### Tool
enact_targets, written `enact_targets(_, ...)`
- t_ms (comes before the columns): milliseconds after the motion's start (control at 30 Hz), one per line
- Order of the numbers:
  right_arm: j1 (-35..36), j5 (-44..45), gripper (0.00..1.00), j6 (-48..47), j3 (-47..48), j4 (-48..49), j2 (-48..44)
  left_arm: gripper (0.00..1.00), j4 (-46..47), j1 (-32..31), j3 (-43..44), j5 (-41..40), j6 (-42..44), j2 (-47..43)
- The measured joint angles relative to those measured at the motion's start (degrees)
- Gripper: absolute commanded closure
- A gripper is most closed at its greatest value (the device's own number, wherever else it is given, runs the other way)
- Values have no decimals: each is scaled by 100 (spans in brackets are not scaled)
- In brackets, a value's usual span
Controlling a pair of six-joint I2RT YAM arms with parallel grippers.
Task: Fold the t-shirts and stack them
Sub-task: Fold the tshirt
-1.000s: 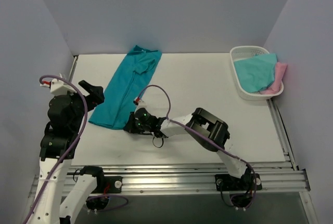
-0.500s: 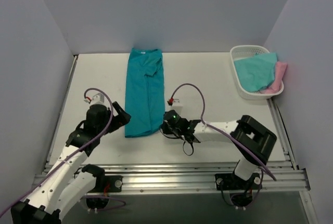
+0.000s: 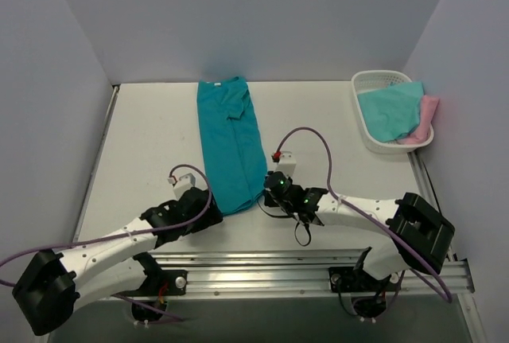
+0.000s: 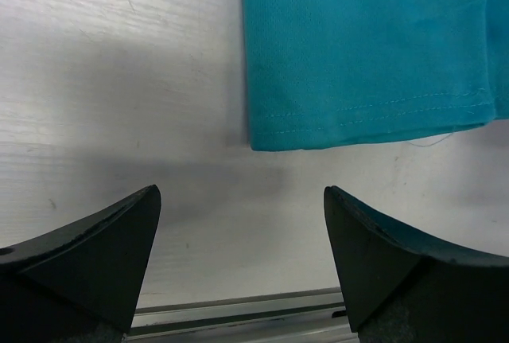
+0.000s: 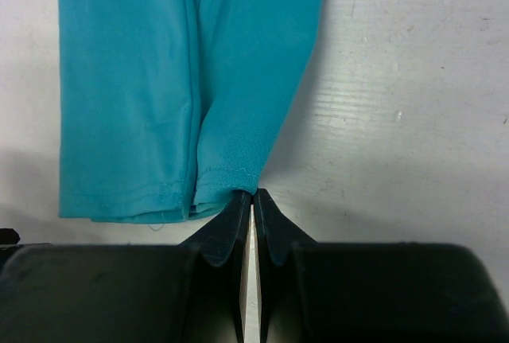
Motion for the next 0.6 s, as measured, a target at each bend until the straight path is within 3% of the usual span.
enact_targets(333,304,2,100,-42,-26,-55,15,11,503,-1137,223,-918,-1187,1121)
enact_targets(600,815,33,100,11,28,-76,157,17,-254,-1506,136,-1910,-2166,-153)
